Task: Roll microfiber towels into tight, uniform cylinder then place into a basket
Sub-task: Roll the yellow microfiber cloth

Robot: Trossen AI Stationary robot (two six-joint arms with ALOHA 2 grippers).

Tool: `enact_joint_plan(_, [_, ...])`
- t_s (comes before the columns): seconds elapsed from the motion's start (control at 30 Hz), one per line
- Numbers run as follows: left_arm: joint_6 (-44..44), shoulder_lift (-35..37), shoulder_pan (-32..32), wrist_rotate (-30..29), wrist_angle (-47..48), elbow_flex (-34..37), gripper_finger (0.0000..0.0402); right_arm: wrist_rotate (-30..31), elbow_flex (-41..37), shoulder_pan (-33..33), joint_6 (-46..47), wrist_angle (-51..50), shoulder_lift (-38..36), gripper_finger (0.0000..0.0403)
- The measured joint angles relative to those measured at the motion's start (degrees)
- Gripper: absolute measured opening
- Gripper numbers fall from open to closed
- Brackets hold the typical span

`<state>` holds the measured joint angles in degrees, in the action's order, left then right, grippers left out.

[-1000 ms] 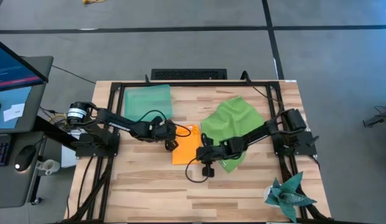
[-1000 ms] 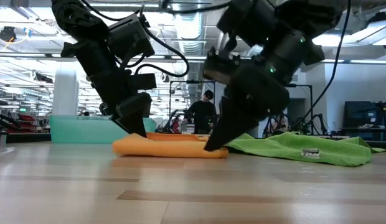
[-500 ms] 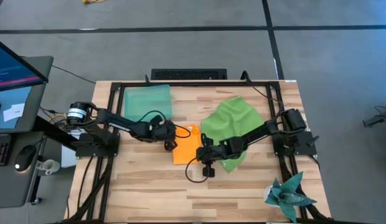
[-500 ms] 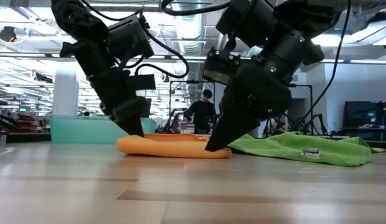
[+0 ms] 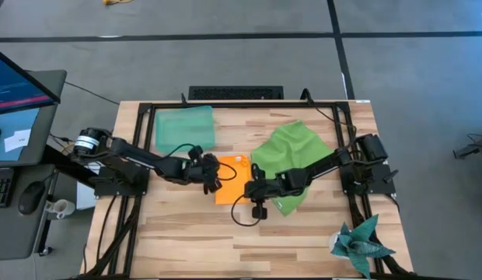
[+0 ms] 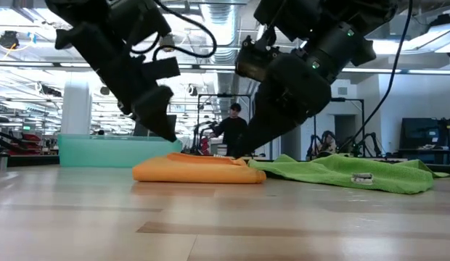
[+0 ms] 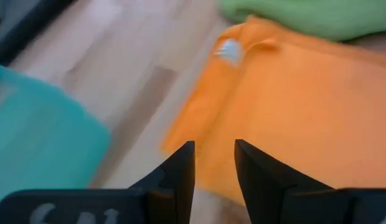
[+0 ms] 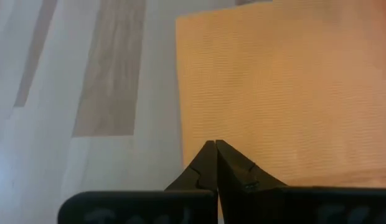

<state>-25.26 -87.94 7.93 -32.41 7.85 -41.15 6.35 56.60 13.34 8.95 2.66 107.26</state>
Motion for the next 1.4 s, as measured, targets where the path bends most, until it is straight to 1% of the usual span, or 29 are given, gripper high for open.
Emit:
enact_joint_plan(0.1, [-0.5,-1.6,2.5,5.1,-4.2,0.0,0.0105,0.1,0.0,-0.4,0.0,0.7,0.0,0.0018])
enact_joint_plan(0.17, [-0.5,-3.4,4.4,6.9,-7.1,0.0,0.0105,0.2,0.0,-0.7,0.0,0.6,0.0,0.0019])
enact_joint_plan(0.23, [-0.5,-5.7,6.1,7.0,-10.2,0.0,0.0105,0.2,0.0,-1.1,-0.3,0.7,0.0,0.0019])
enact_joint_plan(0.33, [-1.1,-9.0,7.5,7.1,-10.8,0.0,0.0105,0.2,0.0,-1.6,-0.8,0.4,0.0,0.0019])
enact_joint_plan(0.47, [-3.8,-11.6,8.3,6.5,-11.5,0.0,0.0105,0.2,0.0,-2.3,-1.0,-0.8,0.0,0.0018])
enact_joint_plan(0.83, [-3.8,-12.2,8.4,6.0,-12.3,0.0,0.0105,0.2,0.0,-3.0,-0.9,-4.4,0.1,0.0019])
enact_joint_plan(0.97, [-2.1,-10.7,8.6,6.3,-11.3,0.0,0.0105,0.2,0.0,-2.9,-1.3,-4.6,-0.1,0.0020])
enact_joint_plan(1.07, [-1.3,-7.7,9.3,6.3,-10.3,0.1,0.0105,0.2,0.1,-2.7,-1.7,-6.2,-2.1,0.0020])
enact_joint_plan(1.13, [-1.3,-5.2,10.1,6.1,-8.3,0.1,0.0105,1.2,-0.1,-2.3,-1.8,-9.6,-4.4,0.0019])
enact_joint_plan(1.2, [-1.3,-2.6,11.3,4.8,-6.5,0.0,0.0105,3.5,0.0,-1.2,-1.8,-11.1,-6.6,0.0018])
enact_joint_plan(1.27, [-0.3,-0.1,12.9,2.2,-5.5,0.1,0.0105,7.0,0.0,0.4,-1.9,-13.7,-9.5,0.0018])
enact_joint_plan(1.4, [7.6,3.7,17.3,-5.3,-5.9,0.0,0.0105,14.8,0.0,4.8,-3.0,-17.6,-14.0,0.0022])
